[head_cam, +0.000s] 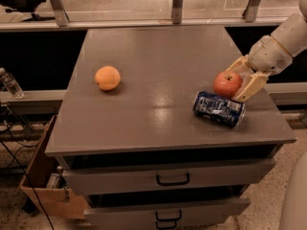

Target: Move apple near pepsi can

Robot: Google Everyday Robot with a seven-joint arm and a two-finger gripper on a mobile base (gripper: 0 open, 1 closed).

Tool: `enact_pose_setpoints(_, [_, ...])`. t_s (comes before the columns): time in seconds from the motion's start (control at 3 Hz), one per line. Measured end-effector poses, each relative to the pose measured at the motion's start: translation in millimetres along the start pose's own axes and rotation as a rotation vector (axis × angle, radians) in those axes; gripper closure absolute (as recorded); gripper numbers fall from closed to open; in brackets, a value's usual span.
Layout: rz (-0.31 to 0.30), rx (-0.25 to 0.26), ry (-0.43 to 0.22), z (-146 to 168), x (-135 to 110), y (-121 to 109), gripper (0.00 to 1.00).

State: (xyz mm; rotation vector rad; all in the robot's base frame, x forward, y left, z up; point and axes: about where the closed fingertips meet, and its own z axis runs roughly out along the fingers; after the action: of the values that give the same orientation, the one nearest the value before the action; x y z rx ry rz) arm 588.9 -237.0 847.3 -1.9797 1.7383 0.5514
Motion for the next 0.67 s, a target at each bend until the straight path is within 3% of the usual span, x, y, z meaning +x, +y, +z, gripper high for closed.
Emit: enact_pose_setpoints(0.67, [-0.032, -0.046, 0.027, 14.1, -1.0, 1.8, 0.12])
